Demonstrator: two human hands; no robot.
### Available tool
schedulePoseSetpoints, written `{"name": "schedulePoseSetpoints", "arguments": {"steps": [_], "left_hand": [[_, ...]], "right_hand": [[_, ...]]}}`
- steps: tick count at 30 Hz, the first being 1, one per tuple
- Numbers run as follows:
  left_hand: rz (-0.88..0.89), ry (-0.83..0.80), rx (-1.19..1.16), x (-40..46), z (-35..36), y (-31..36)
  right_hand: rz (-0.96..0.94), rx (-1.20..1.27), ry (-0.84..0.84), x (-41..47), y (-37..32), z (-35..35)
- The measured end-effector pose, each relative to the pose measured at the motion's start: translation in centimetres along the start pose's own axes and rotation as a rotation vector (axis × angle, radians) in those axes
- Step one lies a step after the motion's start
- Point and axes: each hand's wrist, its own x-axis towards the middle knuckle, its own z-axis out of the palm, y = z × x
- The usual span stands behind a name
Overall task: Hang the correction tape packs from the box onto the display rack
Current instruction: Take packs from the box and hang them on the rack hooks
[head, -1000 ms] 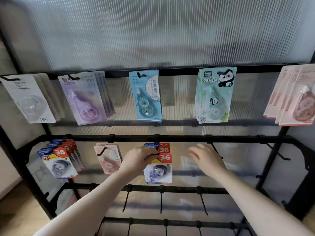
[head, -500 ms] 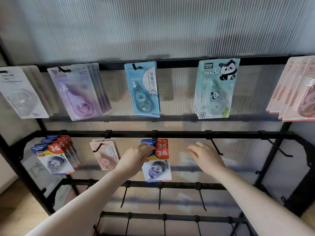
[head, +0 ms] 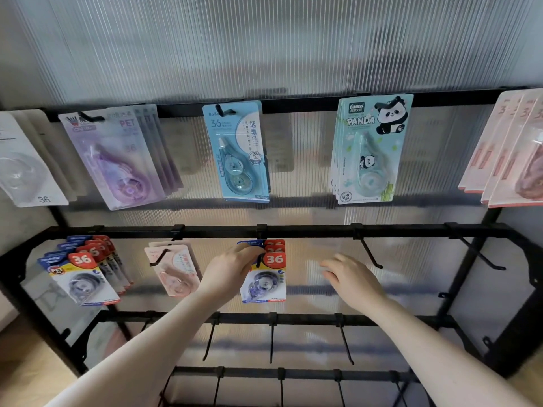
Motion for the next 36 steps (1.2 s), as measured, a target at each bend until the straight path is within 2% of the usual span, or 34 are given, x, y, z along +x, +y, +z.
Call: {"name": "schedulePoseSetpoints", "arguments": {"steps": [16,23,36], "left_hand": [[0.075,0.116,0.099,-0.9,0.1,-0.7],[0.032,0.156,0.141,-3.3,0.1,-1.8],[-0.14,0.061,0.197,-12.5,2.1,-4.0]], "right_hand": [[0.006,-0.026,-0.02,-0.9,-0.1,1.0],[0.008,-0.095,-0.017,-1.7,-0.6,1.9],[0.02,-0.146,-0.097,-4.4,-2.9,7.6]]}}
